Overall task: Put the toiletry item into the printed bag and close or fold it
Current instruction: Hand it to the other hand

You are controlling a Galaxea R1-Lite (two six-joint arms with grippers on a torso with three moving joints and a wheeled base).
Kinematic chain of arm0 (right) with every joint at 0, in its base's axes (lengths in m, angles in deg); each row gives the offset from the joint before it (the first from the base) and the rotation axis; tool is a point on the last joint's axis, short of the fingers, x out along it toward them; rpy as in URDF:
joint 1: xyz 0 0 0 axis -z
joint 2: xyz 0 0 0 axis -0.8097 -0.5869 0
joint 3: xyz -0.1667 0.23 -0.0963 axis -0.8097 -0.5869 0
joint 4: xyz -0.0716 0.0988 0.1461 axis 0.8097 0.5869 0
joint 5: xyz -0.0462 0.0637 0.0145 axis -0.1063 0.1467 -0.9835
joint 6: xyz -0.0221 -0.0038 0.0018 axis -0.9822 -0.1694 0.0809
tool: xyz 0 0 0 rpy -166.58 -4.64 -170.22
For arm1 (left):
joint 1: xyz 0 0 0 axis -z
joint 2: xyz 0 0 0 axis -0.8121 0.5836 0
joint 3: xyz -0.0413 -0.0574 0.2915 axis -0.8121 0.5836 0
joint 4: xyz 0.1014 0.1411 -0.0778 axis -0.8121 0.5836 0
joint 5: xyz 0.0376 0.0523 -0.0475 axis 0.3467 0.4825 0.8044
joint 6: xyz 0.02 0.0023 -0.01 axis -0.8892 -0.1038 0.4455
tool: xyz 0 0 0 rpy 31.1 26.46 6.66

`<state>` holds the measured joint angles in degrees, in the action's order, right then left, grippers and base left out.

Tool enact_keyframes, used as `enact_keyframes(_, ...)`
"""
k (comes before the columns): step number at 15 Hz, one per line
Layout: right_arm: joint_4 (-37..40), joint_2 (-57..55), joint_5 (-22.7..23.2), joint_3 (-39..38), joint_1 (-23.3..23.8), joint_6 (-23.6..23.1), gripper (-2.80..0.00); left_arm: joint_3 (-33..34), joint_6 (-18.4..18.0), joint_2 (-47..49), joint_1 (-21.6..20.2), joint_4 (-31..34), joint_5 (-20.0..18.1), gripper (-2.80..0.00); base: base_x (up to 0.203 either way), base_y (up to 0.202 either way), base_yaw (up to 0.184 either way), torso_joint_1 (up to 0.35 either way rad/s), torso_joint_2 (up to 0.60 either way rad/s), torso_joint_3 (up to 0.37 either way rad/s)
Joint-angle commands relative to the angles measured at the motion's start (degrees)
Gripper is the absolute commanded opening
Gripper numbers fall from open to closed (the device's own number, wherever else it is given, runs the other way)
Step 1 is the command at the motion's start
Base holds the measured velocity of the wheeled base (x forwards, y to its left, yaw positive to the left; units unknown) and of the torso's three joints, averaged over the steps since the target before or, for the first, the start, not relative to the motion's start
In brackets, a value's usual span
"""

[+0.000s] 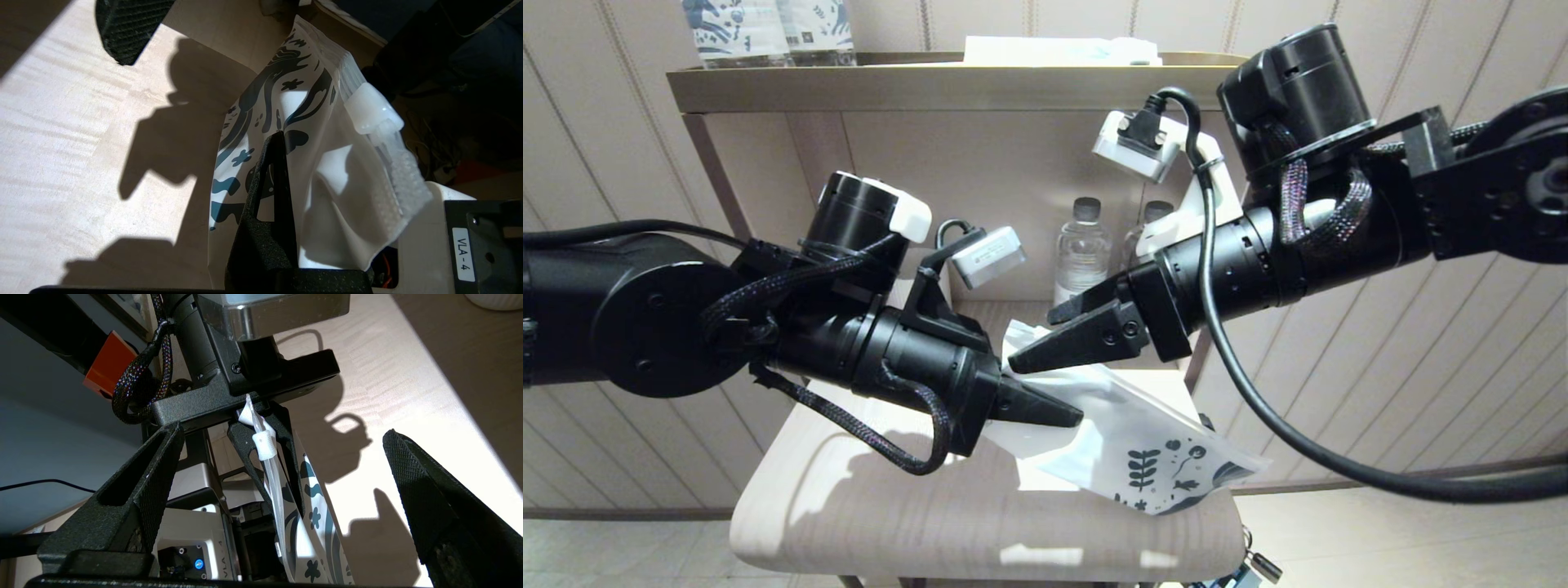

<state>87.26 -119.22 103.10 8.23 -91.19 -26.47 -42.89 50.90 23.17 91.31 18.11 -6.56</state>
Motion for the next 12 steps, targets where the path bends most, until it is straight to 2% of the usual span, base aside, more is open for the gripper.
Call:
enact_keyframes(1, -0.52, 0.03, 0.27, -0.03, -0.06, 0.0, 0.0, -0.01, -0.05, 0.04, -0.01, 0.05, -0.27, -2.8, 0.0, 0.0, 0.0, 0.0, 0.0, 0.0)
enact_keyframes(3, -1.44, -0.06, 0.18, -0.55, -0.06, 0.09, 0.0, 0.14, -0.09, -0.04, -0.01, 0.05, -0.27, -2.8, 0.0, 0.0, 0.0, 0.0, 0.0, 0.0)
enact_keyframes(4, -1.44, -0.06, 0.18, -0.73, -0.06, 0.0, -2.8, 0.22, -0.09, -0.04, -0.01, 0.05, -0.27, -2.8, 0.0, 0.0, 0.0, 0.0, 0.0, 0.0)
enact_keyframes(12, -1.61, -0.24, 0.27, -1.58, -0.06, 0.0, -2.8, -0.13, 0.03, 0.51, -0.01, 0.05, -0.27, -2.8, 0.0, 0.0, 0.0, 0.0, 0.0, 0.0)
